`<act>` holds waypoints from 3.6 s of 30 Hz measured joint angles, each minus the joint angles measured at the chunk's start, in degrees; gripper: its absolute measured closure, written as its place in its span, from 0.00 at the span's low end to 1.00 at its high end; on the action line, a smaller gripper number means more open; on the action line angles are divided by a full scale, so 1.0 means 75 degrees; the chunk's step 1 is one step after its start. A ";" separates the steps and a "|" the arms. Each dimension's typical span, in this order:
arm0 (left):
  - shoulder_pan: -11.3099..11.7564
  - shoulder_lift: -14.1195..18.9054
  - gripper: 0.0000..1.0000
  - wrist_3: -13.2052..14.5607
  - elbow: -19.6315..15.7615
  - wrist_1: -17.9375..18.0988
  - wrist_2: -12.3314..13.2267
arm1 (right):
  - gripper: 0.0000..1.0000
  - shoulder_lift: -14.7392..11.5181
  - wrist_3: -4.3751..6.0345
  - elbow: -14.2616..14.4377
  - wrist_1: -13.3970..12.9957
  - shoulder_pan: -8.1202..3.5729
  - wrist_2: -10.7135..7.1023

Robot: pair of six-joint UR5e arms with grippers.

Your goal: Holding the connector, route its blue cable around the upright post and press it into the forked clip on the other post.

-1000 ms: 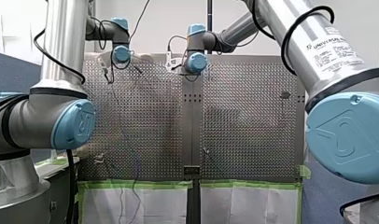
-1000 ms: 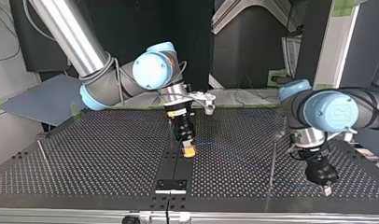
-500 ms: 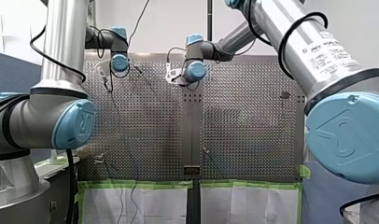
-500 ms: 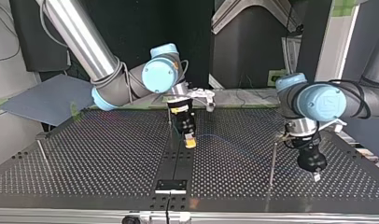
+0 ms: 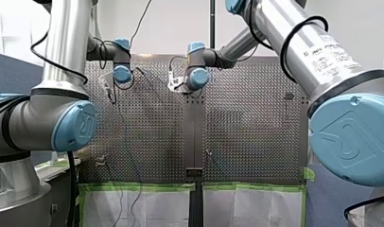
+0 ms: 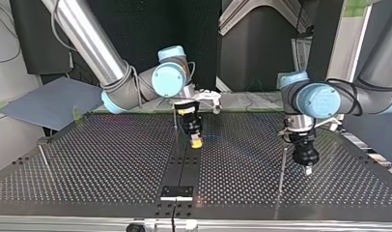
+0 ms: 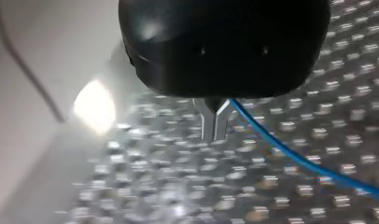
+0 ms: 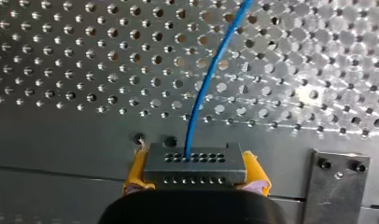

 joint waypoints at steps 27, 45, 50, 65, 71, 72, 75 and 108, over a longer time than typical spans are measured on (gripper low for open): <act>-0.0119 -0.0371 0.13 -0.0124 -0.0009 -0.0534 0.0125 | 1.00 0.0083 0.0048 0.0571 -0.0561 0.0012 0.0014; -0.0086 -0.0376 0.00 -0.0812 -0.0004 -0.0666 0.0331 | 1.00 0.0085 0.0059 0.1775 -0.1619 -0.0052 0.0784; -0.0081 -0.0378 0.00 -0.0820 -0.0006 -0.0666 0.0331 | 1.00 0.0085 0.0166 0.2119 -0.1963 -0.0115 0.1117; -0.0077 -0.0380 0.00 -0.0818 -0.0009 -0.0660 0.0333 | 1.00 0.0085 0.0539 0.3240 -0.3084 -0.0370 0.2237; -0.0096 -0.0381 0.00 -0.0686 -0.0010 -0.0677 0.0417 | 1.00 0.0087 0.0691 0.3651 -0.3492 -0.0433 0.2647; -0.0095 -0.0381 0.00 -0.0664 -0.0010 -0.0680 0.0433 | 1.00 0.0087 0.0716 0.3740 -0.3584 -0.0448 0.2737; -0.0097 -0.0382 0.00 -0.0625 -0.0008 -0.0692 0.0456 | 1.00 0.0092 0.0789 0.3943 -0.3786 -0.0468 0.2939; -0.0104 -0.0381 0.00 -0.0586 -0.0010 -0.0793 0.0429 | 1.00 0.1417 0.1678 0.6153 -0.5998 -0.0640 0.3551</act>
